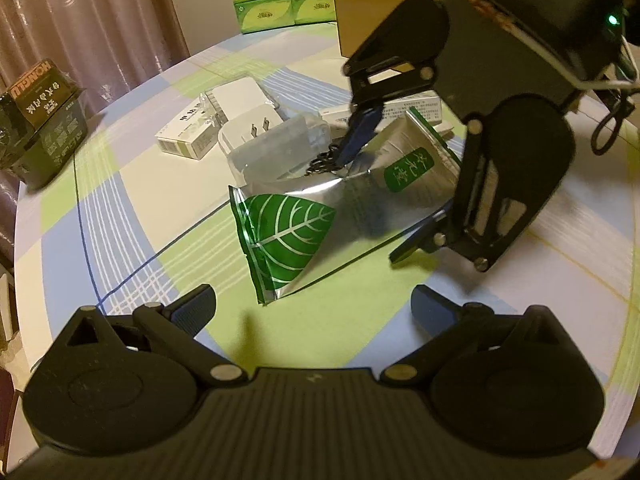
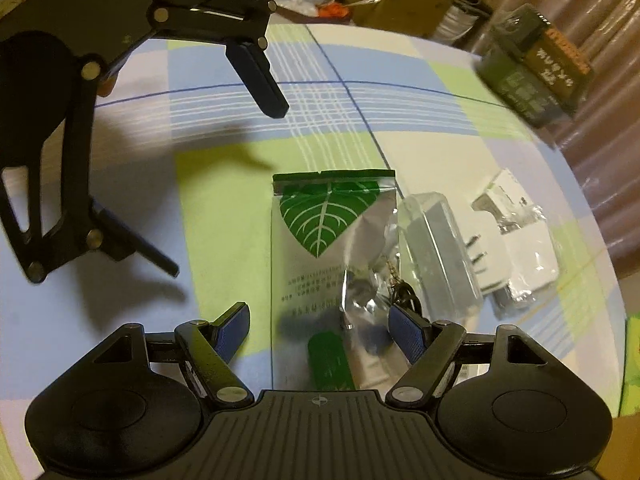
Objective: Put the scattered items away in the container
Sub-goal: 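Grasp the green foil bag with the right gripper while the left grasps the black cable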
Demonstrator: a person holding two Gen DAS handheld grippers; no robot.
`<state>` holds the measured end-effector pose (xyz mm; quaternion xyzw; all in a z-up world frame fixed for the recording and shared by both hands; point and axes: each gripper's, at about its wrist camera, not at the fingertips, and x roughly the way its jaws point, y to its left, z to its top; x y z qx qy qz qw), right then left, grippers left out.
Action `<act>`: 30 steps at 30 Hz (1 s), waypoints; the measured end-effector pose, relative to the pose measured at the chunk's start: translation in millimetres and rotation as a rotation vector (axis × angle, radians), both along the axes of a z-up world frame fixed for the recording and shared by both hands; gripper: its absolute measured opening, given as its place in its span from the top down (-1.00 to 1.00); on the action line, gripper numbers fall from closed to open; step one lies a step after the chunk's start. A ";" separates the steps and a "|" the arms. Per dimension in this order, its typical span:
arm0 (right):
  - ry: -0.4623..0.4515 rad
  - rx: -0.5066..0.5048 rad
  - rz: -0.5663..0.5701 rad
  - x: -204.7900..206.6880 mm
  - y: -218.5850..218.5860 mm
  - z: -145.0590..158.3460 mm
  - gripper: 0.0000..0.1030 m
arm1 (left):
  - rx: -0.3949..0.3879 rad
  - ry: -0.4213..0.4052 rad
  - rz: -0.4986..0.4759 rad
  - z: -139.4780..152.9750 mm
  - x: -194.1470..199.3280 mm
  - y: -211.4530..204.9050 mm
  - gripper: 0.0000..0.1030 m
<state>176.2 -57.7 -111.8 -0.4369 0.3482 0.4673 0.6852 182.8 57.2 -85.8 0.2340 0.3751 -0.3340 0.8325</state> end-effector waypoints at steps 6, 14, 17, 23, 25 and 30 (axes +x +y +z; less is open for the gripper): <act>0.073 -0.018 -0.035 13.2 9.0 -2.6 -0.27 | -0.006 0.006 0.009 -4.0 0.9 2.8 -0.98; 0.116 -0.007 -0.036 -9.2 -2.8 6.8 0.21 | -0.012 0.007 0.014 -0.3 -3.6 4.8 -0.98; 0.151 -0.007 -0.030 -29.0 -15.1 9.1 0.22 | -0.016 0.005 0.000 3.6 -5.5 2.2 -0.98; 0.144 0.001 -0.150 -54.0 -53.7 12.0 0.23 | -0.031 -0.006 -0.045 9.2 -5.0 -11.1 -0.98; 0.132 0.017 -0.262 -51.5 -71.2 13.4 0.23 | -0.036 -0.007 -0.065 9.2 -1.5 -18.9 -0.98; 0.140 0.080 -0.510 -38.2 -107.1 15.1 0.23 | -0.023 -0.011 -0.112 4.8 12.8 -44.7 -0.98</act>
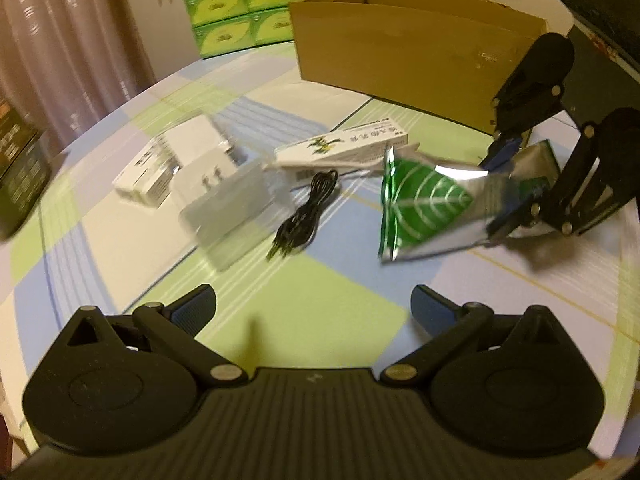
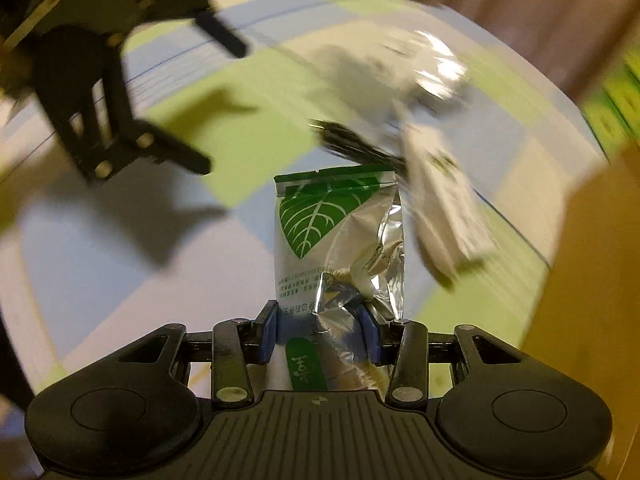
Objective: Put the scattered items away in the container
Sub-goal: 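Grasp the green foil bag with the right gripper while the left grasps the black cable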
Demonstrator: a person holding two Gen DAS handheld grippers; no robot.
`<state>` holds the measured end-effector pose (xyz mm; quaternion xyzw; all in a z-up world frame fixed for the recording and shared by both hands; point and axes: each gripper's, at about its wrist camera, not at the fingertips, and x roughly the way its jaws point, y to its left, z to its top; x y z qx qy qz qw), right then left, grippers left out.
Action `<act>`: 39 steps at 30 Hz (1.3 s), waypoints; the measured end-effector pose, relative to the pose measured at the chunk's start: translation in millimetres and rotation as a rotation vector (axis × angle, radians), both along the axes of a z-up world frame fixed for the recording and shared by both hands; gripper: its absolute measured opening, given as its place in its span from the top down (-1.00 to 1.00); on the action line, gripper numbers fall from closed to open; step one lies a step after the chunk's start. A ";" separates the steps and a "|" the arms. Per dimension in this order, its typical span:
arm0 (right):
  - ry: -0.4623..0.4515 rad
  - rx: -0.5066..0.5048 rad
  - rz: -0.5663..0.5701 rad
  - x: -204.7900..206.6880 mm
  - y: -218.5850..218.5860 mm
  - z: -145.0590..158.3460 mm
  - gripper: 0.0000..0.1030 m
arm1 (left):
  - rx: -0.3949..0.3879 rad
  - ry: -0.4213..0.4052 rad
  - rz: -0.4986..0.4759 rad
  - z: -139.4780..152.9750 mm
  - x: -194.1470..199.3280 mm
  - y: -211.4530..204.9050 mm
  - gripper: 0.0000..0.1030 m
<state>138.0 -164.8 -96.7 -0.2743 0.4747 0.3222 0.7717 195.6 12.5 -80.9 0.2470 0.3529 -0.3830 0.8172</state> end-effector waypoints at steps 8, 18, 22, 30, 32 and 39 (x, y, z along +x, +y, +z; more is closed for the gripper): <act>-0.028 0.111 -0.195 14.5 -30.1 9.6 0.24 | 0.040 0.018 -0.113 -17.4 32.1 -47.5 -0.65; -0.024 0.166 -0.223 10.4 -39.7 13.2 0.25 | 0.048 0.074 -0.081 -31.7 68.0 -70.0 0.09; -0.021 0.178 -0.228 11.5 -41.8 11.4 0.25 | 0.073 0.071 -0.054 -28.8 64.4 -73.0 0.60; -0.016 0.188 -0.230 1.7 -45.3 12.1 0.25 | 0.156 0.169 0.015 -17.7 8.6 -58.4 0.65; -0.003 0.202 -0.236 -3.8 -47.2 14.1 0.25 | 0.161 0.201 0.036 -15.7 -7.1 -53.5 0.64; -0.023 0.206 -0.232 -20.2 -51.1 16.1 -0.04 | 0.163 0.154 0.060 -14.0 -23.6 -57.6 -0.03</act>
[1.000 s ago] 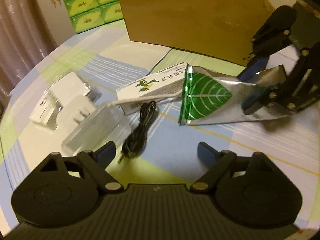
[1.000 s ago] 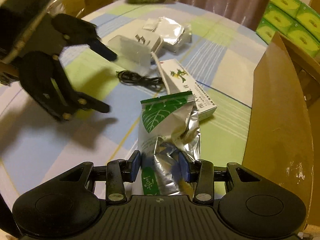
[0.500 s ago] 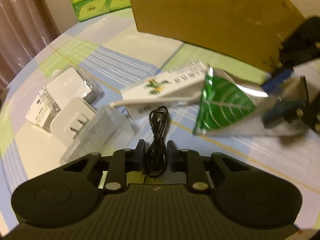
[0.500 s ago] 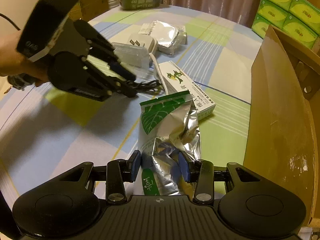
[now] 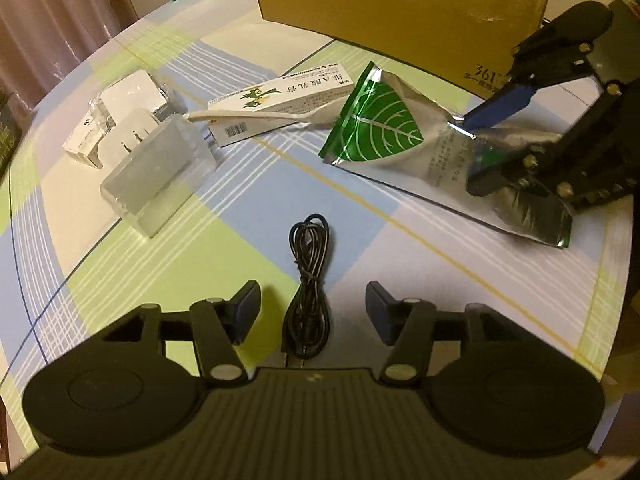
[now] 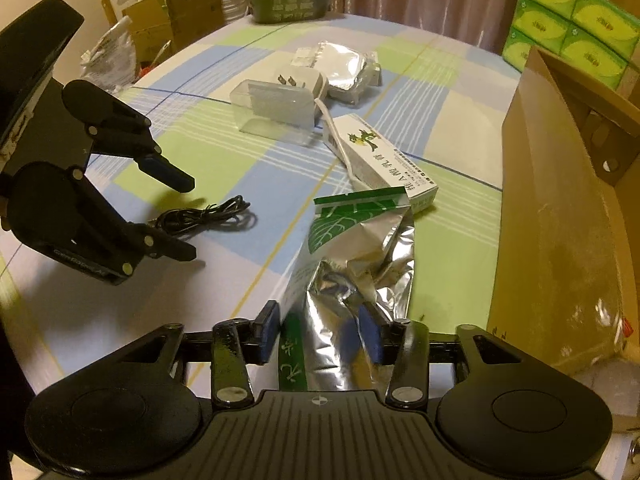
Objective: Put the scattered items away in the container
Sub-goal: 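Grasp the green foil bag with the right gripper while the left grasps the black cable, then lift the foil bag with the right gripper while the left holds the black cable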
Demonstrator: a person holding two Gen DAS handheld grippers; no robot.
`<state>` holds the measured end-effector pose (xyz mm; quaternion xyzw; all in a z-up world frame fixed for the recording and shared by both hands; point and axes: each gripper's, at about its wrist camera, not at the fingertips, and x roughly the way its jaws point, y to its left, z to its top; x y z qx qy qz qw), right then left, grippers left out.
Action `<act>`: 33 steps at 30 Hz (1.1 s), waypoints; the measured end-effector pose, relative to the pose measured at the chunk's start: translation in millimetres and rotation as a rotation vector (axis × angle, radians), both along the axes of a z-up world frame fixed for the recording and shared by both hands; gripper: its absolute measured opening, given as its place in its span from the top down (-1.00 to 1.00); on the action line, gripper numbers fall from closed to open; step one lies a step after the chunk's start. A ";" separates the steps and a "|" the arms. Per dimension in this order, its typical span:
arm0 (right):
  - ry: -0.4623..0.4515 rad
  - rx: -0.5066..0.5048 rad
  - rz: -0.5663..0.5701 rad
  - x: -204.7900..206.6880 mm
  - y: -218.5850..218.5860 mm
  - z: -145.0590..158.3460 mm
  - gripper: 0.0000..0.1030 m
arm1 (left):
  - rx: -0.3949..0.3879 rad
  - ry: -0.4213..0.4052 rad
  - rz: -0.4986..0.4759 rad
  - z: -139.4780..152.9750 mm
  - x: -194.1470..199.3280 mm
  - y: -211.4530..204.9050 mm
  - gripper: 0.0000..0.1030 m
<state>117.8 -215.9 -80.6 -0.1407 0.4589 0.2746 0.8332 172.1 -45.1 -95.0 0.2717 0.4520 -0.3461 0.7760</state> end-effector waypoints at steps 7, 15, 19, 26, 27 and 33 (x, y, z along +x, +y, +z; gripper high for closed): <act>-0.007 0.024 -0.069 10.0 -5.3 3.2 -0.62 | -0.008 0.009 0.011 -4.4 7.1 -7.2 -0.03; 0.119 -0.039 -0.119 39.0 3.9 -17.3 -0.62 | -0.025 0.037 0.020 -6.6 10.3 -8.2 -0.04; 0.157 -0.026 -0.126 40.6 3.6 -23.4 -0.56 | -0.027 0.048 0.022 -6.5 13.1 -9.4 -0.04; 0.132 -0.022 -0.128 35.7 0.0 -22.1 -0.21 | -0.036 0.097 0.045 -5.5 15.8 -5.3 0.13; 0.127 -0.019 -0.126 34.3 -0.3 -21.2 -0.18 | -0.044 0.109 0.054 -5.2 16.5 -3.5 0.25; 0.090 0.009 -0.121 26.9 -1.1 -16.6 0.03 | -0.033 0.113 0.054 -1.9 13.7 1.3 0.72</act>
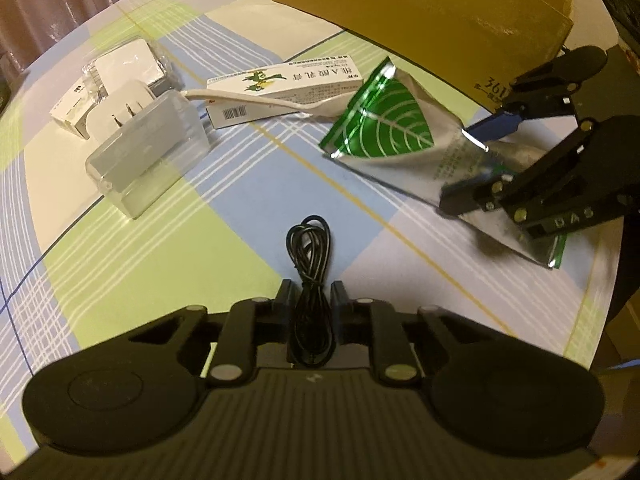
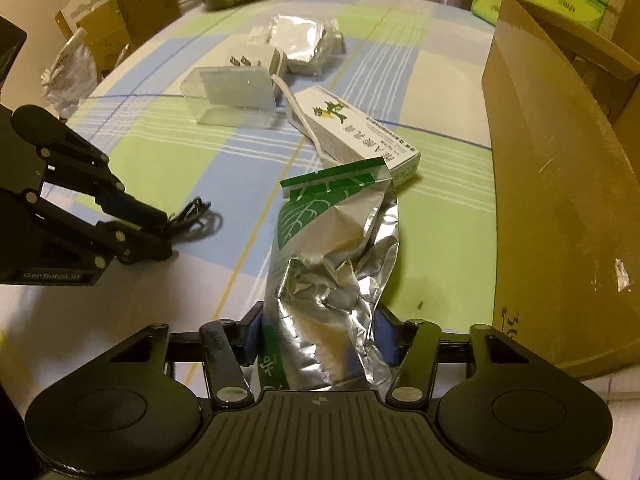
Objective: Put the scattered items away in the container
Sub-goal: 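Lift the foil bag with the right gripper while the left holds the black cable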
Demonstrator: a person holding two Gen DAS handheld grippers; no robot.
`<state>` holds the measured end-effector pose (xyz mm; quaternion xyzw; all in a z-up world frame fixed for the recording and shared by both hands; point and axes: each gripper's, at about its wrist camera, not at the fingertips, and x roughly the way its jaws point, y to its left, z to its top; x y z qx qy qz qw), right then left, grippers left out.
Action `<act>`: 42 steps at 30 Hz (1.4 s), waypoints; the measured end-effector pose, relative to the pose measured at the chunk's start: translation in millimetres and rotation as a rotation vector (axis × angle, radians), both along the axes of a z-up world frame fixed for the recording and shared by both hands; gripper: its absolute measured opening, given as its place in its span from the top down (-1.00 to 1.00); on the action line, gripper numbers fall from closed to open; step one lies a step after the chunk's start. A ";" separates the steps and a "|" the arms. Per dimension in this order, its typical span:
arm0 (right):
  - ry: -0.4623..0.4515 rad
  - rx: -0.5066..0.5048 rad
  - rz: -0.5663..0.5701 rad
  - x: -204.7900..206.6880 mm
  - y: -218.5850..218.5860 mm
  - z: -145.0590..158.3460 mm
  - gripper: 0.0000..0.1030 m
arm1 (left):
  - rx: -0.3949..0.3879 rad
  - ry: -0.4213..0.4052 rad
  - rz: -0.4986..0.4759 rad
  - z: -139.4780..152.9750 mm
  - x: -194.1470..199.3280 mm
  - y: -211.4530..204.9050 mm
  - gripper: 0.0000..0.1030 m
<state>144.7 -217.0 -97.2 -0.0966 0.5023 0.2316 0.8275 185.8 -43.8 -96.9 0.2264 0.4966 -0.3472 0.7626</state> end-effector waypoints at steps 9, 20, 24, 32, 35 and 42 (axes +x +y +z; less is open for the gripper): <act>-0.045 0.025 0.008 -8.5 -0.1 13.9 0.08 | -0.019 -0.029 0.015 11.7 -8.6 3.8 0.84; -0.071 0.036 -0.008 -16.4 -5.9 28.7 0.08 | 0.002 -0.060 0.023 13.5 -11.6 2.6 0.85; -0.060 0.038 -0.008 -17.5 -6.2 26.6 0.08 | -0.003 -0.034 0.023 7.2 -6.1 2.1 0.45; -0.045 0.045 -0.015 -14.0 -7.1 21.0 0.08 | -0.011 0.011 -0.005 -3.2 -3.3 -6.2 0.80; -0.046 0.051 -0.012 -13.8 -8.0 22.7 0.08 | 0.005 -0.008 -0.016 1.3 -7.8 -7.8 0.80; -0.077 0.070 -0.011 -19.5 -7.7 36.2 0.08 | -0.024 -0.045 0.010 24.2 -11.6 -3.8 0.80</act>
